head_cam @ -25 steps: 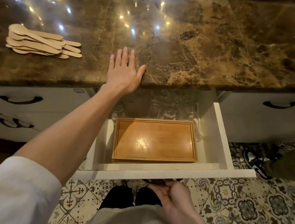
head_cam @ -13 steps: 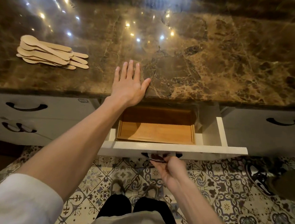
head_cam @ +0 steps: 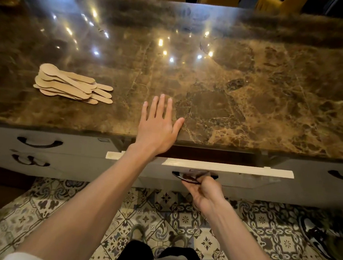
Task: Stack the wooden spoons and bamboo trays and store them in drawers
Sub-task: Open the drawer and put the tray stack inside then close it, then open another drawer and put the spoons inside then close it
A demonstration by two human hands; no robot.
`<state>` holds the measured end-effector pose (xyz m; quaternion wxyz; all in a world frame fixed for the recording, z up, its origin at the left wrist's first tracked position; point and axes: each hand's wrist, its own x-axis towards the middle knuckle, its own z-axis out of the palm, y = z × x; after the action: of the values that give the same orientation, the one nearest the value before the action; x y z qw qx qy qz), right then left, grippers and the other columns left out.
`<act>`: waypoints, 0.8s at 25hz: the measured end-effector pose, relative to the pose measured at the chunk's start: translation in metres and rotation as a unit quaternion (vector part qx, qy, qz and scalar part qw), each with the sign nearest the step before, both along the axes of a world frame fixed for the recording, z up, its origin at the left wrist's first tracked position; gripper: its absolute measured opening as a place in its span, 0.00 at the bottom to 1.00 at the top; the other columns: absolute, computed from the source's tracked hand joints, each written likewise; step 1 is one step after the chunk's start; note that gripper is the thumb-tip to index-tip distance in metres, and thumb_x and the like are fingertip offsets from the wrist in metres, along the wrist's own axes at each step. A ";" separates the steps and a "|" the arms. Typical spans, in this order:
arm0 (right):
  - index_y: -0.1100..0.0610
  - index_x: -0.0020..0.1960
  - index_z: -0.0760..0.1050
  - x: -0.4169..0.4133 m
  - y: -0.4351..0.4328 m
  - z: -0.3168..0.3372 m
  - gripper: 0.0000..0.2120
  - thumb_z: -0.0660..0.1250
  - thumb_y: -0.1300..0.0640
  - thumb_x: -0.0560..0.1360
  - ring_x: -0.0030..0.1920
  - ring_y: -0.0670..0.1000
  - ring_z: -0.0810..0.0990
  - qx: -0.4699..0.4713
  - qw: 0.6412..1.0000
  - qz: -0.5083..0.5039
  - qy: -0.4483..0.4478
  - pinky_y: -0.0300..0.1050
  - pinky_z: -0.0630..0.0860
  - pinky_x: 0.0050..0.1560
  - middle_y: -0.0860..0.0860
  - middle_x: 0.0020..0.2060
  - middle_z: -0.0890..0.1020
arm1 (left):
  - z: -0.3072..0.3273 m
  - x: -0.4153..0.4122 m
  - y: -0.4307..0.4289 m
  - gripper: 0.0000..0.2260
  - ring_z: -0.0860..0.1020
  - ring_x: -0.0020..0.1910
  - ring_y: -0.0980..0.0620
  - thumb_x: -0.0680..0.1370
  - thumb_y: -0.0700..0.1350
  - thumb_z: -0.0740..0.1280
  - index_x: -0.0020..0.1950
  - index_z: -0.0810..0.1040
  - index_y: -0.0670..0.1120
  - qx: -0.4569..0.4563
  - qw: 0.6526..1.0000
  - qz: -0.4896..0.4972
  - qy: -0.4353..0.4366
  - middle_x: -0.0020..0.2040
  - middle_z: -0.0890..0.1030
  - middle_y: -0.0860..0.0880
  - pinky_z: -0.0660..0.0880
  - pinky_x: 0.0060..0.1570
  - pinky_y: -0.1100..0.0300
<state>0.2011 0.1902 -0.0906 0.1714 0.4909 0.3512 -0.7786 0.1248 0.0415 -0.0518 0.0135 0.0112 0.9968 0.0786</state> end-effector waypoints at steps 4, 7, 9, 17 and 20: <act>0.63 0.68 0.64 -0.018 -0.001 0.001 0.21 0.49 0.73 0.77 0.59 0.65 0.75 0.006 1.000 0.003 -0.004 0.60 0.74 0.56 0.67 0.61 0.73 | -0.005 0.001 0.001 0.31 0.40 0.75 0.48 0.77 0.61 0.37 0.76 0.42 0.45 -0.011 1.000 0.002 0.029 0.77 0.44 0.44 0.34 0.69 0.51; 0.66 0.65 0.65 -0.031 -0.003 0.001 0.18 0.48 0.73 0.77 0.58 0.65 0.75 0.008 1.000 0.010 -0.005 0.61 0.74 0.56 0.67 0.60 0.74 | -0.007 -0.001 0.001 0.32 0.40 0.75 0.48 0.76 0.62 0.35 0.75 0.42 0.45 -0.012 0.999 0.007 0.036 0.77 0.44 0.44 0.34 0.70 0.50; 0.66 0.67 0.64 -0.039 -0.005 -0.001 0.19 0.47 0.72 0.78 0.59 0.65 0.75 0.011 1.000 0.009 -0.011 0.61 0.73 0.57 0.68 0.61 0.73 | -0.008 -0.002 0.000 0.32 0.40 0.75 0.48 0.77 0.62 0.35 0.75 0.42 0.45 -0.014 0.999 0.009 0.039 0.77 0.44 0.45 0.33 0.69 0.51; 0.65 0.68 0.64 -0.054 -0.008 -0.005 0.19 0.48 0.71 0.79 0.57 0.64 0.77 0.017 0.999 0.022 -0.019 0.58 0.76 0.51 0.67 0.60 0.75 | -0.009 -0.002 0.000 0.32 0.42 0.75 0.47 0.77 0.61 0.35 0.75 0.43 0.44 -0.015 0.999 0.009 0.051 0.77 0.46 0.44 0.36 0.71 0.48; 0.65 0.68 0.65 -0.053 -0.007 -0.005 0.19 0.48 0.70 0.79 0.58 0.63 0.77 -0.004 1.000 0.012 -0.007 0.57 0.75 0.51 0.66 0.60 0.75 | -0.009 -0.002 0.001 0.31 0.44 0.75 0.46 0.78 0.60 0.37 0.75 0.45 0.44 -0.015 0.998 0.008 0.060 0.77 0.48 0.43 0.39 0.72 0.47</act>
<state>0.1478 0.1829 -0.0960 0.1853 0.4917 0.3525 -0.7743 0.1228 0.0425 -0.0605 -0.0472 0.0073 0.9969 0.0625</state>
